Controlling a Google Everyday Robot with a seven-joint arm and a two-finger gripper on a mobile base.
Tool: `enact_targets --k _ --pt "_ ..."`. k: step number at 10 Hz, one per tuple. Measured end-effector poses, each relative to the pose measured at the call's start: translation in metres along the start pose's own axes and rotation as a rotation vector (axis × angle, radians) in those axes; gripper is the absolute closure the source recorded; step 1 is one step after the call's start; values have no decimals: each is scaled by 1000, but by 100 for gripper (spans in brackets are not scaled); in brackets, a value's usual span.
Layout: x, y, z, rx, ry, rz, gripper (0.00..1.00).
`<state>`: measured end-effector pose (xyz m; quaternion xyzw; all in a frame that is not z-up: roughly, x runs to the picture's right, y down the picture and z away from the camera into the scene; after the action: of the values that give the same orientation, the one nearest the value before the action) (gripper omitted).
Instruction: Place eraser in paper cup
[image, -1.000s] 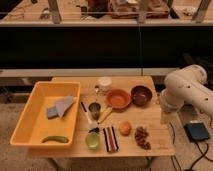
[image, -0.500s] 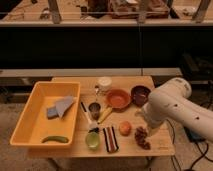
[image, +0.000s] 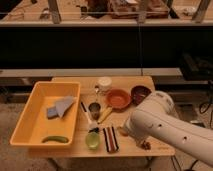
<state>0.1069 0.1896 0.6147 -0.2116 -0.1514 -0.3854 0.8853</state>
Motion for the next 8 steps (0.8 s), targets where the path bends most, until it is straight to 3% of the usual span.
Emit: enact_targets --k 3,4,5,6,7,8 --pt "0 -3 2 23 -14 -22 35" --pt "-1 -5 6 65 -42 -63 35" --pt "-5 -13 9 157 -79 -150 35" --pt "-11 -21 13 218 -102 -209 35" --pt "-16 -30 15 237 -112 -241 35" --pt "-25 -42 23 220 -110 -296 35"
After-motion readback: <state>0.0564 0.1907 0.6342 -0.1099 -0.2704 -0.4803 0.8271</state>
